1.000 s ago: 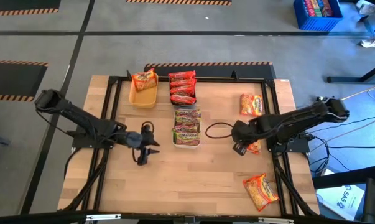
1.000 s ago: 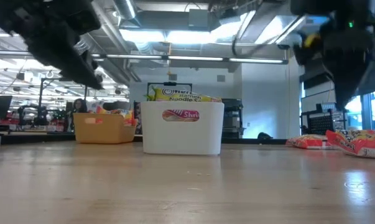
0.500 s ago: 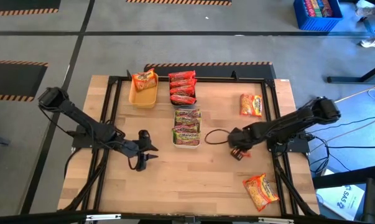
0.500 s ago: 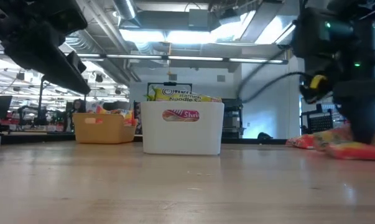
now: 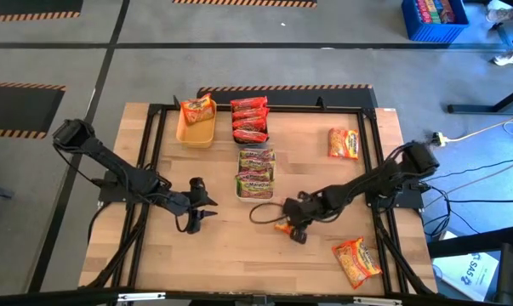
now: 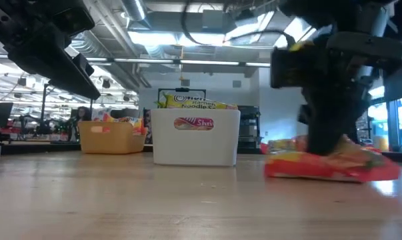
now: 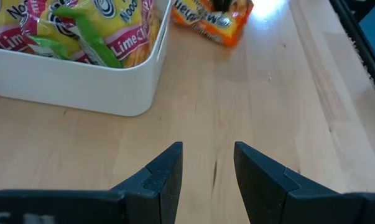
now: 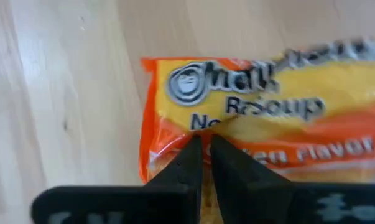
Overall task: Sort Maruchan noodles
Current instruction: Put the middle orange noodle pack into the yellow bin
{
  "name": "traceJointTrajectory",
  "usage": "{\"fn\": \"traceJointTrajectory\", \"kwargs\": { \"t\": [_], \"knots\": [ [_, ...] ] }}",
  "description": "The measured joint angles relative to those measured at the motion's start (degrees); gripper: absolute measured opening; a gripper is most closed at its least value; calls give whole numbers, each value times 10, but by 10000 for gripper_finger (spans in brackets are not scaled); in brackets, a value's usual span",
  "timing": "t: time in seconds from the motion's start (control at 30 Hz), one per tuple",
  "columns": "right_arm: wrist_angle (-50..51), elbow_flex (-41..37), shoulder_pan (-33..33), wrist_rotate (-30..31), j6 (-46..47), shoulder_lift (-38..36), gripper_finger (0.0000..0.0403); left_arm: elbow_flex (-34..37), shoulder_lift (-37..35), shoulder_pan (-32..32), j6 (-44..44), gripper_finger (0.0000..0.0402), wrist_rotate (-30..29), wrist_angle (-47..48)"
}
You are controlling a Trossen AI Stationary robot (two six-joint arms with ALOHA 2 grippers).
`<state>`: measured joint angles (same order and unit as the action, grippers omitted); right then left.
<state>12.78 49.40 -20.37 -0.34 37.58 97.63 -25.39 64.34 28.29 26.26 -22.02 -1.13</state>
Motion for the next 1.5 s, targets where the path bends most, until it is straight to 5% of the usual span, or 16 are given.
{"fn": "traceJointTrajectory", "kwargs": {
  "t": [0.27, 0.53, 0.8, 1.1, 1.27, 1.5],
  "knots": [
    [96, 115, -49, 102, -93, -2, 28, 0, 57, 18, -3, 137, 0, -84],
    [256, 81, -119, 199, 61, -37, 28, -1, 163, 24, -14, 137, 9, -223],
    [35, -23, -126, 197, 79, -9, 28, -1, 226, 20, -9, 137, 21, -281],
    [-176, 31, -126, 178, -39, 114, 28, -1, 227, 22, 3, 137, 27, -299],
    [-45, 102, -136, 182, -82, 114, 28, -1, 227, 11, 7, 138, 21, -302],
    [163, 95, -155, 359, 19, 26, 28, -1, 227, 4, 11, 171, 2, -303]
  ]
}}
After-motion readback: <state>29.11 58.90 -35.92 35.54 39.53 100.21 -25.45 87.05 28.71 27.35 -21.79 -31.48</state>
